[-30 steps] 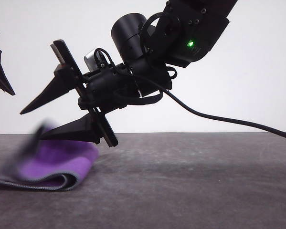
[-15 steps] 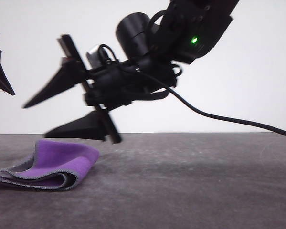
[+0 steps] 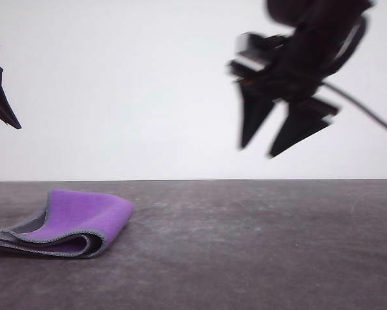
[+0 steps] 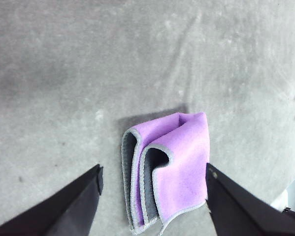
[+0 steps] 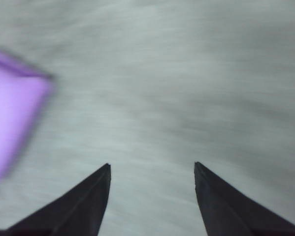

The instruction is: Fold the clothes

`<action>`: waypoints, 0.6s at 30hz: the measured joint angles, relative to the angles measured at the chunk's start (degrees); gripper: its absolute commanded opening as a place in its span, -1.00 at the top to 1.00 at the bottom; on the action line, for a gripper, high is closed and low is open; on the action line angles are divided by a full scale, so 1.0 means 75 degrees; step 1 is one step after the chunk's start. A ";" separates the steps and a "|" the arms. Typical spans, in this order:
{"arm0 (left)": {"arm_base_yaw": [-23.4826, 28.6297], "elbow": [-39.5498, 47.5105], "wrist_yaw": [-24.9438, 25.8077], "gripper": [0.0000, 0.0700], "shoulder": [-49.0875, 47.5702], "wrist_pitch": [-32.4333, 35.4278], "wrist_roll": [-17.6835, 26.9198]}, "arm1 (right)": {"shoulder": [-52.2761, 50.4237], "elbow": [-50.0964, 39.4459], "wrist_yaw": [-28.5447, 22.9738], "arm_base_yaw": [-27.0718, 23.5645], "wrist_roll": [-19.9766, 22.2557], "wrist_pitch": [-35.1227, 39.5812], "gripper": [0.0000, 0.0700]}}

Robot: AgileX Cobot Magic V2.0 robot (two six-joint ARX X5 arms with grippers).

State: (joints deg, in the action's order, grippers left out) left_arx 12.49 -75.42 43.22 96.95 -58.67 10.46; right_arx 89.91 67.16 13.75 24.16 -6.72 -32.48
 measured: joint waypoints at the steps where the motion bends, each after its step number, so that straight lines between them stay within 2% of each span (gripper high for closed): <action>1: 0.0000 0.0000 0.0000 -0.16 0.0000 0.0000 0.0000 | -0.0154 0.0000 -0.0014 -0.0257 0.0144 -0.0116 0.02; 8: 0.0000 0.0000 0.0000 -0.16 0.0000 -0.0003 0.0002 | -0.0738 0.0000 -0.0045 -0.1878 0.0930 -0.0730 0.02; 13: -0.0003 0.0000 0.0000 -0.15 0.0000 -0.0038 0.0003 | -0.0749 0.0000 0.0023 -0.2274 0.1277 -0.0817 0.02; 16: -0.0003 0.0000 0.0000 -0.06 0.0000 -0.0060 0.0000 | -0.0749 0.0000 0.0200 -0.2399 0.1421 -0.0841 0.04; 17: -0.0003 0.0000 0.0000 0.19 0.0000 -0.0088 0.0004 | -0.0749 0.0000 0.0281 -0.2432 0.1455 -0.0841 0.23; 18: -0.0003 0.0000 0.0000 0.55 0.0000 -0.0123 0.0027 | -0.0749 0.0000 0.0359 -0.2464 0.1481 -0.0842 0.55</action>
State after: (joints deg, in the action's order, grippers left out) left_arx 12.47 -75.42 43.22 96.95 -59.60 10.66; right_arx 84.29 67.16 16.45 5.68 4.39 -38.79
